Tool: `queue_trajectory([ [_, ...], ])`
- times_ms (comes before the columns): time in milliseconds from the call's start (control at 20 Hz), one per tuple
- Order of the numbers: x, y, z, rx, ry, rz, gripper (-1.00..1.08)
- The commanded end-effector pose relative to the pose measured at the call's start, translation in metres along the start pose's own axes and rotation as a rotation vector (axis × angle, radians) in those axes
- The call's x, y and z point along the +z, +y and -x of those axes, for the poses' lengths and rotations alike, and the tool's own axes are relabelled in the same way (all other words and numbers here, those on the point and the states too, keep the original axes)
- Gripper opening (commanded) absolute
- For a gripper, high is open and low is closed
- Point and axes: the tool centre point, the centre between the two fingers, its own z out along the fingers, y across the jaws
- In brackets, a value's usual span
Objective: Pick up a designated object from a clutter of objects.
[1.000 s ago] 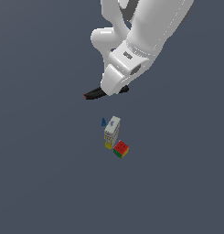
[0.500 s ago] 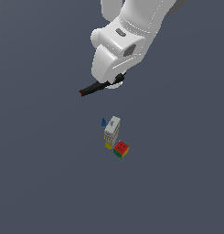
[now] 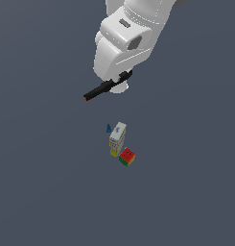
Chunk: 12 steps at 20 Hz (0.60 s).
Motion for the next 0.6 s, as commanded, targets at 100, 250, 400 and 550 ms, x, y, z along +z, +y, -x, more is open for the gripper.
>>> queue_trajectory([
  [100, -0.023, 0.001, 0.017, 0.001, 0.003, 0.002, -1.0],
  [250, -0.036, 0.001, 0.026, 0.001, 0.003, 0.002, -1.0],
  [400, -0.044, 0.002, 0.032, 0.001, 0.003, 0.002, -1.0],
  [550, -0.046, 0.002, 0.033, 0.001, 0.003, 0.002, -1.0],
])
